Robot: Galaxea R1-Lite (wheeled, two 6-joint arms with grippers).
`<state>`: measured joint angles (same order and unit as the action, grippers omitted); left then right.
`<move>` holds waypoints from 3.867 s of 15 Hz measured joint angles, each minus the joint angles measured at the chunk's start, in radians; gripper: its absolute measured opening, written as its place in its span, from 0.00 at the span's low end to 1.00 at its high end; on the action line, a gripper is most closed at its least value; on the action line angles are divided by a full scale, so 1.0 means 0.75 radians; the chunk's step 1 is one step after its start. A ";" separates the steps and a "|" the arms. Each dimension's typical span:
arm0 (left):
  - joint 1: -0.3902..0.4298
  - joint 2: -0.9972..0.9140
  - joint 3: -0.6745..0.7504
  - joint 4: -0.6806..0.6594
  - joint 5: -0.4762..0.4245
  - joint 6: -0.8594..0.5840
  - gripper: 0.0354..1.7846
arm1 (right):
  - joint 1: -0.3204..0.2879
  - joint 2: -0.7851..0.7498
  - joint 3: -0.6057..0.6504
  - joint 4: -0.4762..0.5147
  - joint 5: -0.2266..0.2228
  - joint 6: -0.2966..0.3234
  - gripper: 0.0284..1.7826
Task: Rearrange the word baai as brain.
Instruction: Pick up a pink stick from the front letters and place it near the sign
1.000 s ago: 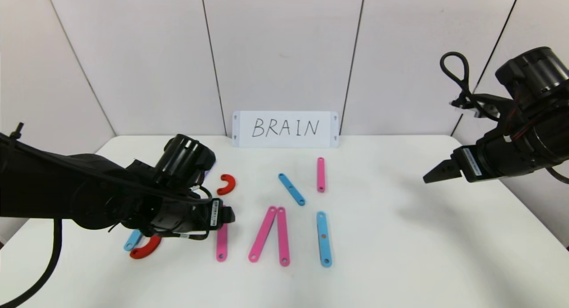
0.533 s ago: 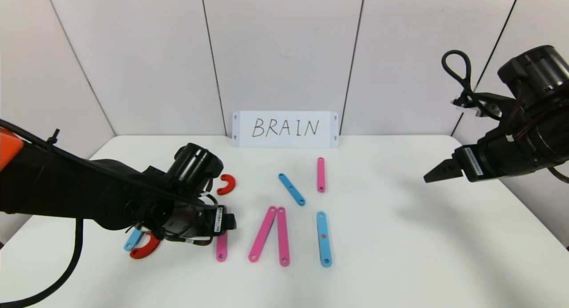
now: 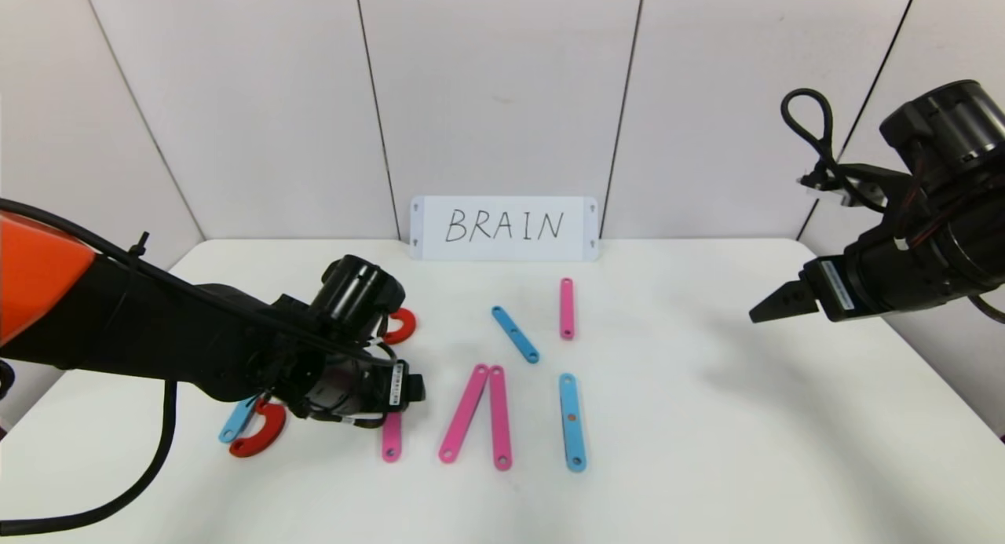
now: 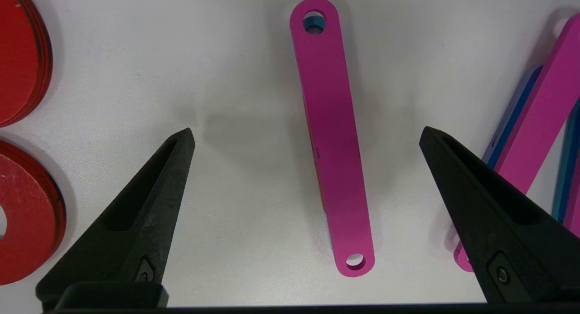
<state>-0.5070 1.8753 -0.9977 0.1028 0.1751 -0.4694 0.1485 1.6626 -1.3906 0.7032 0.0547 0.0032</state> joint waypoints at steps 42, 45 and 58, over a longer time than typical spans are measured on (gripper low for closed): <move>-0.036 0.013 0.015 0.005 0.015 0.012 0.15 | -0.001 -0.024 -0.012 -0.004 -0.005 0.016 0.98; -0.034 0.013 -0.006 -0.019 0.122 0.015 0.15 | 0.003 -0.019 -0.005 -0.004 -0.006 0.000 0.98; -0.028 0.241 -0.380 -0.230 0.159 0.170 0.15 | 0.019 0.016 0.009 -0.004 -0.018 -0.002 0.98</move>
<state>-0.5277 2.0562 -1.2830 -0.0696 0.2943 -0.3415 0.1626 1.6747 -1.3836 0.7000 0.0413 0.0017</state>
